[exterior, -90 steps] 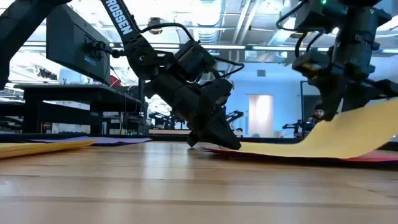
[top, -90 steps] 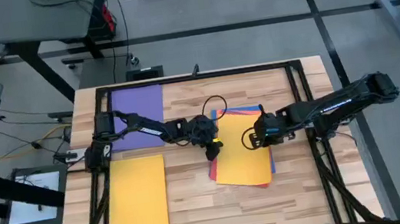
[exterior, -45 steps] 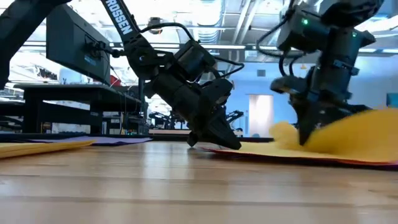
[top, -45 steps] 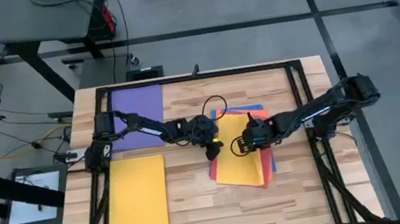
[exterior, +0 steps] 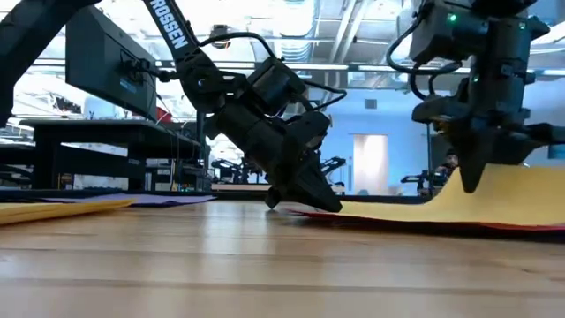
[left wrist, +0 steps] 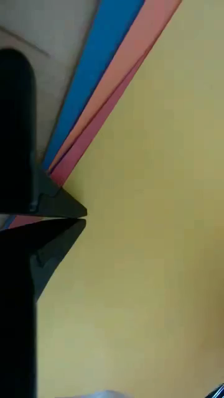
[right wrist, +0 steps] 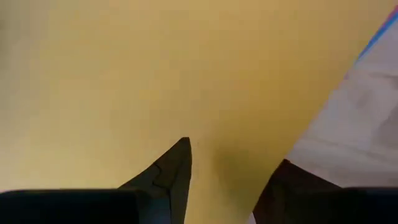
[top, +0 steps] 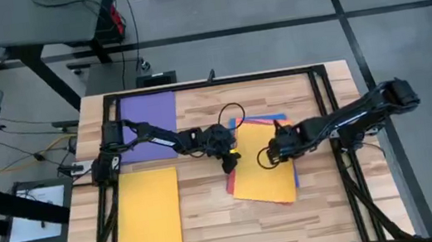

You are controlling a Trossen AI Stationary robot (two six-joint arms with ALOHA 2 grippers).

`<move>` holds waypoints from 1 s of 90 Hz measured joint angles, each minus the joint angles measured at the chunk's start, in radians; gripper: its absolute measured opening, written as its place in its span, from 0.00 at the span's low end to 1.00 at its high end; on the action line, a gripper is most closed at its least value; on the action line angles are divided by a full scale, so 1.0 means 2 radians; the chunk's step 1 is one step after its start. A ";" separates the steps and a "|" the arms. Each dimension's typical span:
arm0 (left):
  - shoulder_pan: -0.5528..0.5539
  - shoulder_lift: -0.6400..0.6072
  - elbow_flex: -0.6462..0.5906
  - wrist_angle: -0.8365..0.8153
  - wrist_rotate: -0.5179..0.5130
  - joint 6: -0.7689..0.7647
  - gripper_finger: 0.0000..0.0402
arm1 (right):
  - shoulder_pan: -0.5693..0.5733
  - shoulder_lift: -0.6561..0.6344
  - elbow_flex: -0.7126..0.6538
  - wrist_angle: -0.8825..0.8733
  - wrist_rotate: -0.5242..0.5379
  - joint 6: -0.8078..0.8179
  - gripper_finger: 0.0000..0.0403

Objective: Organize paper
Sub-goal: Stack the yellow paper on top of the other yellow paper

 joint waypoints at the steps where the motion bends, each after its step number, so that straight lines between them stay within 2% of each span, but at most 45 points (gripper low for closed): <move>1: 0.000 0.000 0.000 0.000 0.000 0.000 0.00 | 0.000 0.002 -0.002 0.006 0.000 0.000 0.31; 15: 0.000 0.000 0.000 0.000 0.000 0.003 0.00 | -0.013 0.026 -0.013 0.090 -0.028 -0.029 0.27; 31: 0.004 -0.006 -0.001 -0.002 0.018 0.028 0.00 | -0.014 0.023 -0.014 0.073 -0.026 -0.060 0.03; 43: 0.012 -0.032 -0.002 -0.020 0.027 0.031 0.00 | -0.018 -0.006 -0.007 0.038 -0.019 -0.079 0.01; 51: 0.020 -0.070 -0.002 -0.045 0.027 0.050 0.00 | -0.018 -0.032 0.003 0.030 -0.017 -0.105 0.00; 71: 0.035 -0.197 -0.001 -0.214 0.017 0.098 0.00 | -0.020 -0.085 0.014 0.054 -0.006 -0.152 0.00; 90: 0.021 -0.357 -0.001 -0.414 -0.044 0.073 0.00 | -0.013 -0.093 0.014 0.167 -0.012 -0.149 0.00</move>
